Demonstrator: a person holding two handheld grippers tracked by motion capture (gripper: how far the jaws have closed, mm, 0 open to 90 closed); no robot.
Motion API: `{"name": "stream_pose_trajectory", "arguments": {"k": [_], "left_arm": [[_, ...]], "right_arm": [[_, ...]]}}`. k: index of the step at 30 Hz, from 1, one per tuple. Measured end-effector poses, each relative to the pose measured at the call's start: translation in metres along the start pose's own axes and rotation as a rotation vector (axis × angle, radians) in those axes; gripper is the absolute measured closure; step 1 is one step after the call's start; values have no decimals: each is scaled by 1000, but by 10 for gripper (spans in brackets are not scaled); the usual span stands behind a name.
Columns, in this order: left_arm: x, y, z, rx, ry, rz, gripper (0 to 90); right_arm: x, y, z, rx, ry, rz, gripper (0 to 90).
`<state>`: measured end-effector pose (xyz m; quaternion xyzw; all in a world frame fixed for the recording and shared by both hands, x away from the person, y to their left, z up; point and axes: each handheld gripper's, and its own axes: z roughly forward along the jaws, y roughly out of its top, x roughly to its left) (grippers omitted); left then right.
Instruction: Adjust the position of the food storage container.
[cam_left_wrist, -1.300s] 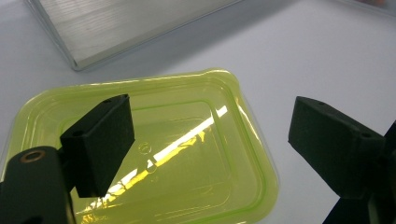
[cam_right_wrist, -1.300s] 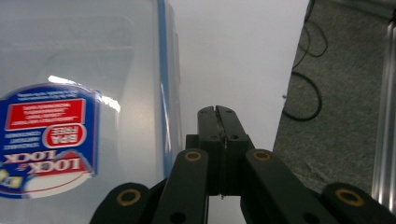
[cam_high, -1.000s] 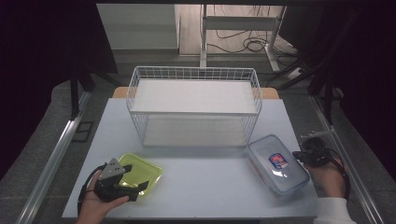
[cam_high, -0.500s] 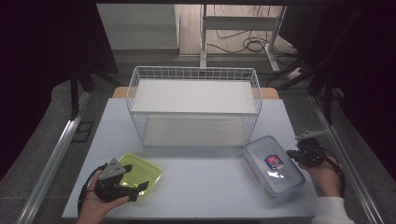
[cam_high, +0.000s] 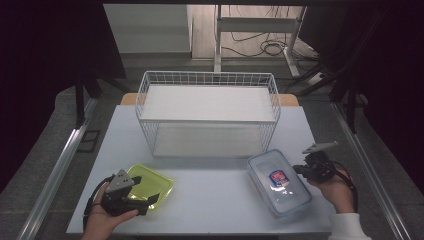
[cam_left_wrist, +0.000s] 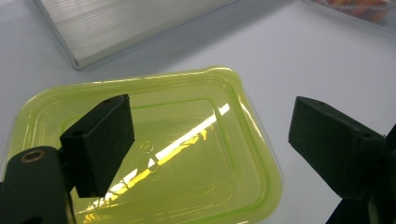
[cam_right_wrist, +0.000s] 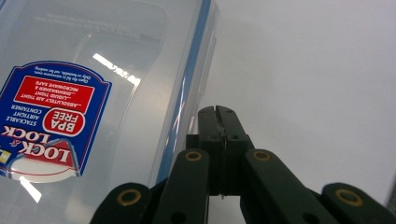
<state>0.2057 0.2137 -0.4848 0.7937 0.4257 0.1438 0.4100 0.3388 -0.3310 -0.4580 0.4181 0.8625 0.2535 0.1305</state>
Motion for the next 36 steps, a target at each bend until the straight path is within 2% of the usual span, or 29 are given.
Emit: {"name": "stream_pose_trajectory", "arguments": {"k": [6,17,21,24,26,31,34,36], "left_arm": [[0,0,0,-1,0,1,143],[-1,0,0,3,3,1,142],[0,0,0,3,3,2,142],[0,0,1,4,2,1,142],[0,-1,0,4,2,1,142],[0,0,-1,2,2,1,142],[0,0,-1,-2,2,-2,142],[1,0,-1,-2,2,-3,142]], "right_arm": [[27,13,11,-1,34,-23,890],[78,37,29,11,4,-69,890],[89,42,32,8,-11,-101,890],[96,45,36,-1,12,-114,890],[97,45,36,-3,9,-120,890],[96,43,30,-23,20,-115,890],[101,42,13,-63,42,-119,890],[109,41,0,-84,72,-129,890]]}}
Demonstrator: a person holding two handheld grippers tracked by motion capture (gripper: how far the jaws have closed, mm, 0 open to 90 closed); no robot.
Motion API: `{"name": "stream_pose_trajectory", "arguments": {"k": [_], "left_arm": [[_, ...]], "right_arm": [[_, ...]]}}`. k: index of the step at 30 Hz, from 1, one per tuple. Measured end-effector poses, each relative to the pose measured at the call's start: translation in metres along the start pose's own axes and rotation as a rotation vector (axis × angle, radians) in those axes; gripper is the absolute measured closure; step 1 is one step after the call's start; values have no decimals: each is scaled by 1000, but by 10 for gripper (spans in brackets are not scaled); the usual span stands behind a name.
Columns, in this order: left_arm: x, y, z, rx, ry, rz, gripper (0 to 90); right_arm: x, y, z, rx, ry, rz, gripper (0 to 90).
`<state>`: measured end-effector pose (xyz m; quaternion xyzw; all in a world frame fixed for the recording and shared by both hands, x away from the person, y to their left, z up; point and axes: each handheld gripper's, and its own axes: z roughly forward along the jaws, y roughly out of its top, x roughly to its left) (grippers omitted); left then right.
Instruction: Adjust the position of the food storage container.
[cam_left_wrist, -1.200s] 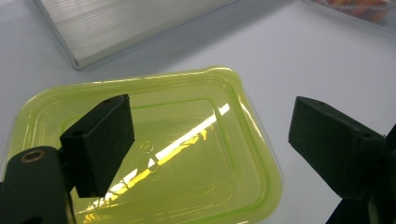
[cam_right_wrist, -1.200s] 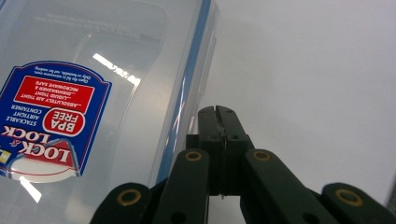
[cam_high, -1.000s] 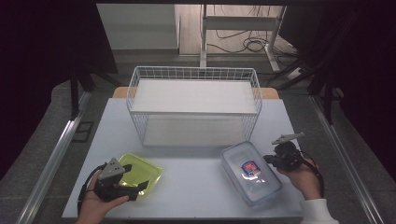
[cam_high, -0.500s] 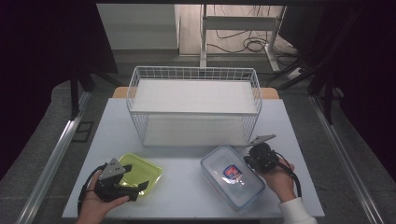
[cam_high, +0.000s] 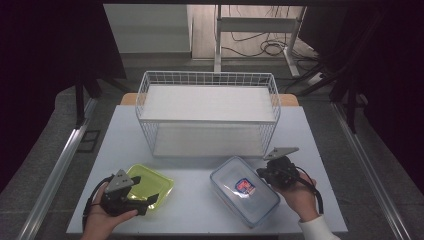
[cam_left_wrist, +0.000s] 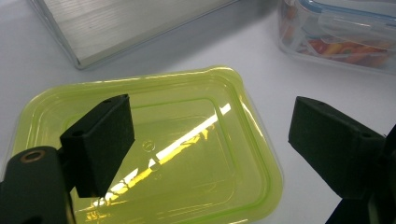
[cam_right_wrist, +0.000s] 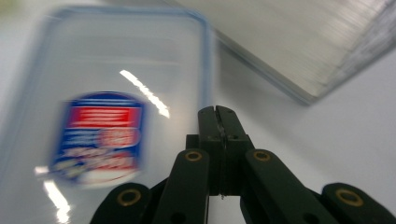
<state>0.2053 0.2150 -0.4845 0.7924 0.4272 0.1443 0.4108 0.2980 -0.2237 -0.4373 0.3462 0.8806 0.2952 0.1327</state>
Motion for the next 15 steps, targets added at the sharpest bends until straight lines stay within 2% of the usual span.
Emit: {"name": "stream_pose_trajectory", "arguments": {"k": [5,8,9,10,15], "left_arm": [[0,0,1,3,-2,1,142],[-2,0,2,5,-3,2,142],[-2,0,2,5,-3,2,142],[-2,1,2,5,-3,2,142],[-2,0,2,8,-1,0,142]], "right_arm": [[34,-3,-18,-14,87,-59,890],[58,-7,-19,12,139,-105,890],[58,-7,-19,12,139,-105,890],[77,-12,-16,51,167,-142,890],[105,-21,-10,113,215,-193,889]]}}
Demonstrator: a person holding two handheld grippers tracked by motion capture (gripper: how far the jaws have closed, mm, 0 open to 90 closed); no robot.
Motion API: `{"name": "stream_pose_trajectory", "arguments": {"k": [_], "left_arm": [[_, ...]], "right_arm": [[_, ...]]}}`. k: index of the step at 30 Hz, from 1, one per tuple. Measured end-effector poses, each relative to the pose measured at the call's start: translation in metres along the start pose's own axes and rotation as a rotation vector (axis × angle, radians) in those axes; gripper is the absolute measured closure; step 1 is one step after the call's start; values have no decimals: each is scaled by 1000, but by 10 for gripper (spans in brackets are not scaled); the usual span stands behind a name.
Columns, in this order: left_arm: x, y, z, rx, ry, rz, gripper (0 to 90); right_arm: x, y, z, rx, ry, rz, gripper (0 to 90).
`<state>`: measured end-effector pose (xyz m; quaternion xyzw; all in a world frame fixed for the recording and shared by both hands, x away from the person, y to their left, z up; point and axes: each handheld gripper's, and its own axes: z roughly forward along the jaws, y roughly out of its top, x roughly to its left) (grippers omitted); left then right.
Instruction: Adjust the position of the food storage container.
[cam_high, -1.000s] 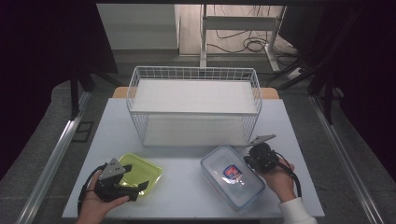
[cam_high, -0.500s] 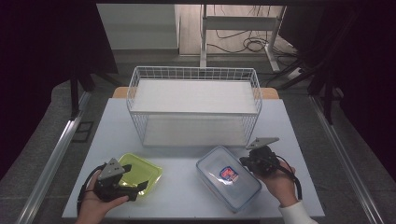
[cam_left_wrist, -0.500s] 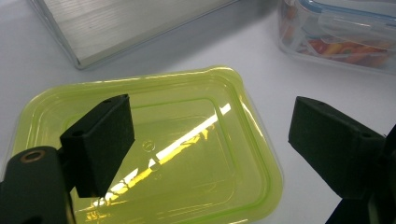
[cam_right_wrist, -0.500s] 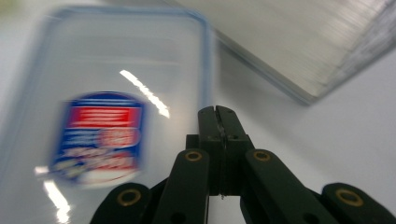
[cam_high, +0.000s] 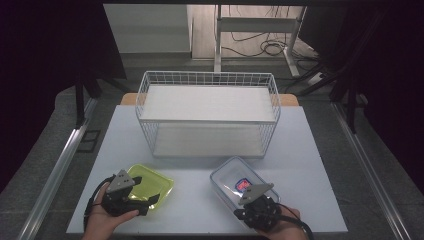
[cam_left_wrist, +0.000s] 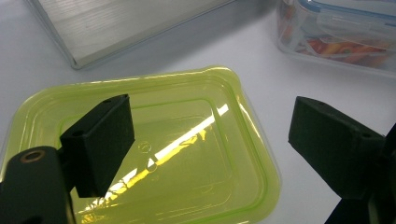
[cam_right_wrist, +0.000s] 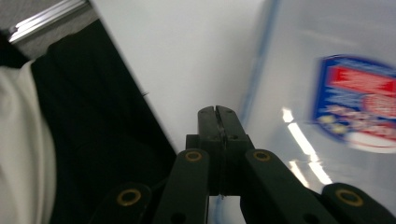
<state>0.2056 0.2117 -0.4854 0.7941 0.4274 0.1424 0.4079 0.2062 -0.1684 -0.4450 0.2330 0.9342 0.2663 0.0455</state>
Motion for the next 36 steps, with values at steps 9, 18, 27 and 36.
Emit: {"name": "stream_pose_trajectory", "arguments": {"k": [9,18,27,36], "left_arm": [[2,-1,0,3,2,-3,143],[2,-1,-1,-2,3,0,143],[3,-1,-1,0,6,-1,143],[3,-1,0,-3,3,-10,142]], "right_arm": [[5,-14,19,80,41,-3,889],[-10,-32,6,76,-20,49,889],[-46,-59,-11,68,-107,144,889],[-71,-81,-19,50,-164,219,889]]}}
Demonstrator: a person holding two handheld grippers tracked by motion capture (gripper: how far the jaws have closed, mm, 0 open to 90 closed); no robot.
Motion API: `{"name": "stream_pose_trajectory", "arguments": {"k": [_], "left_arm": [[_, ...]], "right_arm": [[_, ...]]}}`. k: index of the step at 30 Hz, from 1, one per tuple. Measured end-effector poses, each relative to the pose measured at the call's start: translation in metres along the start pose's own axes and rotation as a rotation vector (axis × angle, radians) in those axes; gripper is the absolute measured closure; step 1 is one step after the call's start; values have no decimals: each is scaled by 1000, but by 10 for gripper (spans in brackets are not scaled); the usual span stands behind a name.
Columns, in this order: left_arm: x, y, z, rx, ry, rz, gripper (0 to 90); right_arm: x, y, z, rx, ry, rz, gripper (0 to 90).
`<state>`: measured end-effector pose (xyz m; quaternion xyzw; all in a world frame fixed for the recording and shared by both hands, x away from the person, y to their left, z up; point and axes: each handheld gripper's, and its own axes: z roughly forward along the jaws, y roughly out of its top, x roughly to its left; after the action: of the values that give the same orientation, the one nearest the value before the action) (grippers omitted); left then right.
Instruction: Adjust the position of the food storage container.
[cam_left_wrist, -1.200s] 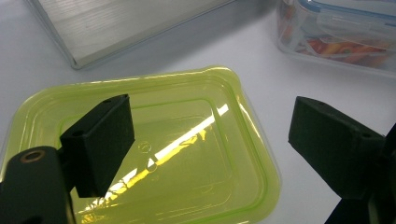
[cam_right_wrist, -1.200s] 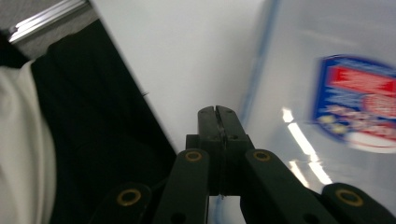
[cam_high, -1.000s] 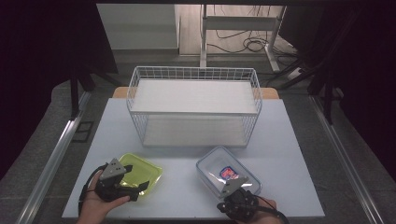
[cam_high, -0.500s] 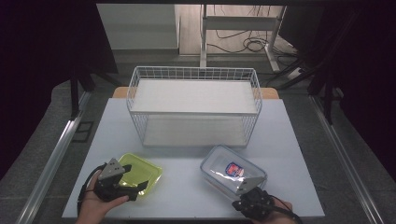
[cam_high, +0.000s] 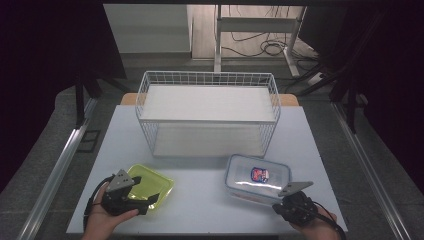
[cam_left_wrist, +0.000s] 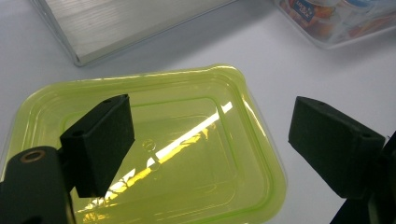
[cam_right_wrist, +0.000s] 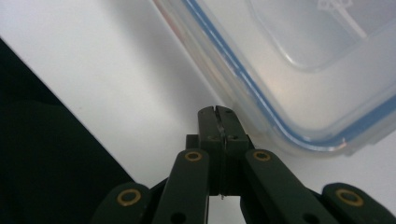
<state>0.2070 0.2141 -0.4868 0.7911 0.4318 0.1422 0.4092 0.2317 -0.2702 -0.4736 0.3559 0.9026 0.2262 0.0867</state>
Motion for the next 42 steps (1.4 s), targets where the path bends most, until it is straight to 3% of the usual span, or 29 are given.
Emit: {"name": "stream_pose_trajectory", "arguments": {"k": [4,7,8,10,12,13,19,32,42], "left_arm": [[1,0,-1,-6,2,-2,142],[1,1,-2,-8,3,-3,142],[1,1,-2,-8,3,-3,142],[0,1,-1,-7,3,-3,142],[0,1,-1,-6,2,-3,142],[0,2,-1,-6,1,-3,142],[-1,1,-1,-4,-3,-4,142],[-1,0,-2,-6,-2,-1,143],[-2,1,-1,-3,-2,2,143]], "right_arm": [[-4,-5,-24,-65,7,26,889],[-12,-8,-39,-106,-27,53,889],[-22,-10,-51,-138,-63,87,889],[-35,-10,-57,-140,-121,122,889],[-42,-9,-58,-131,-148,139,889],[-55,-8,-56,-117,-180,176,889],[-80,-1,-32,-64,-189,253,889],[-81,19,-19,-44,-155,234,889],[-75,30,-17,-37,-203,201,889]]}}
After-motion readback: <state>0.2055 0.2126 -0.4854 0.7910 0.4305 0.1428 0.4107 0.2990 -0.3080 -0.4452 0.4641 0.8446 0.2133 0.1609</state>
